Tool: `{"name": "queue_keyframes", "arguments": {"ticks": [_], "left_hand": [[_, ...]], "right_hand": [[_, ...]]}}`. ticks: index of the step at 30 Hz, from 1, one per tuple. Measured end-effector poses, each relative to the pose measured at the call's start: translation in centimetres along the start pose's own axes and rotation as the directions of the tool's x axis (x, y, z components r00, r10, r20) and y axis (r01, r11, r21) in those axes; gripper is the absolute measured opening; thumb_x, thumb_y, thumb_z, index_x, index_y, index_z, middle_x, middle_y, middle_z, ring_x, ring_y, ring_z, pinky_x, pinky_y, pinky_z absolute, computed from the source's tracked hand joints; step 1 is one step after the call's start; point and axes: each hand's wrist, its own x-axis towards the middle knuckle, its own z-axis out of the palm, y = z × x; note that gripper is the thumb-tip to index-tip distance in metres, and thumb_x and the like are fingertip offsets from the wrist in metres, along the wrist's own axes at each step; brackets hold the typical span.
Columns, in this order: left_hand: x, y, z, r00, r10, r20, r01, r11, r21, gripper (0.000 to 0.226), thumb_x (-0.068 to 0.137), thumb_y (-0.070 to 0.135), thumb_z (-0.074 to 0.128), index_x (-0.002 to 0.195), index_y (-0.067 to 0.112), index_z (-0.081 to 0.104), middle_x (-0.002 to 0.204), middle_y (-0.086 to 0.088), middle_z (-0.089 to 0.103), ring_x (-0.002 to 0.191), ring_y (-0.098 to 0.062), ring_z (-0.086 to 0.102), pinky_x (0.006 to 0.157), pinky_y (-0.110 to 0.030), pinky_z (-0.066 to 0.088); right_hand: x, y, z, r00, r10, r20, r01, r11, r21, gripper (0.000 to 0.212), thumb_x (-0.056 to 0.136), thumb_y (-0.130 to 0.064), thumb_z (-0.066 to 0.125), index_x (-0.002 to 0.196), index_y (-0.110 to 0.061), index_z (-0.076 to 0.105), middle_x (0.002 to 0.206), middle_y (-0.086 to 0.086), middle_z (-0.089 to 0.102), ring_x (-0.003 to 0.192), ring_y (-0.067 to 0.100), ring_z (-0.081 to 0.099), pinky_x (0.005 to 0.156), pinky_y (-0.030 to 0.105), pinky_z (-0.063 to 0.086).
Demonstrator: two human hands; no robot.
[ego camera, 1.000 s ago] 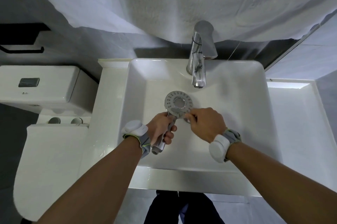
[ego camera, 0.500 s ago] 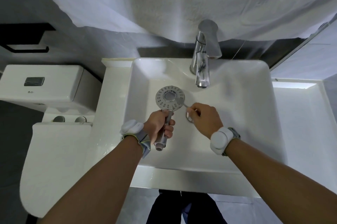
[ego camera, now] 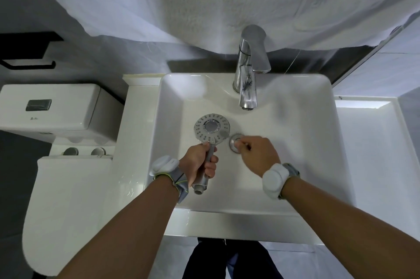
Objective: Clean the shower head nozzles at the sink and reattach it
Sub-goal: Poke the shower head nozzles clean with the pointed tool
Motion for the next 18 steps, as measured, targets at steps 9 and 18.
{"name": "queue_keyframes", "arguments": {"ticks": [9, 18], "left_hand": [[-0.5, -0.9, -0.6, 0.999, -0.015, 0.051, 0.013, 0.999, 0.043, 0.032, 0.107, 0.034, 0.029, 0.090, 0.013, 0.046, 0.057, 0.000, 0.036, 0.034, -0.007, 0.026, 0.033, -0.013, 0.024], [-0.7, -1.2, -0.7, 0.997, -0.019, 0.069, 0.011, 0.992, 0.125, 0.030, 0.106, 0.034, 0.030, 0.091, 0.014, 0.046, 0.056, 0.000, 0.038, 0.035, -0.008, 0.024, 0.035, -0.011, 0.023]], "right_hand": [[-0.9, 0.2, 0.0, 1.000, -0.027, 0.004, 0.027, 0.999, -0.047, 0.023, 0.095, -0.035, 0.054, 0.092, -0.022, 0.072, 0.069, 0.003, 0.064, 0.068, 0.027, 0.059, 0.067, 0.033, 0.051], [-0.2, 0.6, -0.4, 0.998, 0.050, -0.026, -0.050, 0.999, 0.020, 0.023, 0.095, -0.032, 0.055, 0.081, -0.021, 0.069, 0.063, -0.004, 0.055, 0.061, 0.021, 0.051, 0.062, 0.027, 0.040]]}}
